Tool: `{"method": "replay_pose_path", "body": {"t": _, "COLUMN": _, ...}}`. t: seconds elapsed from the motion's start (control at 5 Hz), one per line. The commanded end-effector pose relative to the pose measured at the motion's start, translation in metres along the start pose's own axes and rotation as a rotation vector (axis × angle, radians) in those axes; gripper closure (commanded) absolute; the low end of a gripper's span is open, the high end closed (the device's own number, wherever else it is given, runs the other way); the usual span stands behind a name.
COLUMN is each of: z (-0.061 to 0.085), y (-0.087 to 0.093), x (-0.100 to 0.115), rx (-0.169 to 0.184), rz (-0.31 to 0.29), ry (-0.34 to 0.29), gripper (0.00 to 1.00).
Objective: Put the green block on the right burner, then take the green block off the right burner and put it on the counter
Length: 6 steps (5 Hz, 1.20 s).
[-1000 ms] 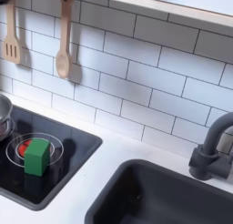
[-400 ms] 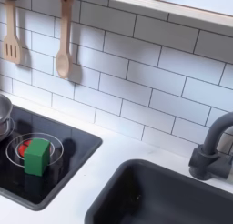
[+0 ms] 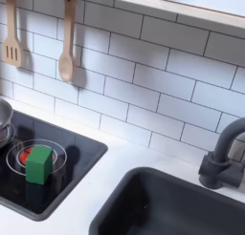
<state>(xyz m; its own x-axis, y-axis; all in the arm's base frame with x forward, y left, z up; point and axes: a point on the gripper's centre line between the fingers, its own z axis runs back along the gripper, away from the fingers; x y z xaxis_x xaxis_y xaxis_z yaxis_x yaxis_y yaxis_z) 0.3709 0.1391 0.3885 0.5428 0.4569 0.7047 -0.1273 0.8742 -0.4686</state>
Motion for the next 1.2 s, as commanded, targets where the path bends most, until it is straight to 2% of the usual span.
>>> {"method": "replay_pose_path", "body": {"t": 0.0, "z": 0.000, "y": -0.001, "x": 0.007, "rx": -0.001, "rz": 0.001, "ry": -0.008, "gripper": 1.00}}
{"method": "replay_pose_path", "body": {"t": 0.4, "z": -0.017, "y": 0.012, "x": 0.014, "rx": 0.013, "rz": 0.027, "ry": 0.004, "gripper": 1.00}}
{"method": "replay_pose_path", "body": {"t": 0.8, "z": -0.026, "y": 0.014, "x": 0.015, "rx": 0.007, "rz": 0.048, "ry": 0.013, "gripper": 1.00}}
{"method": "replay_pose_path", "body": {"t": 1.0, "z": -0.024, "y": 0.011, "x": 0.016, "rx": 0.003, "rz": 0.048, "ry": 0.008, "gripper": 1.00}}
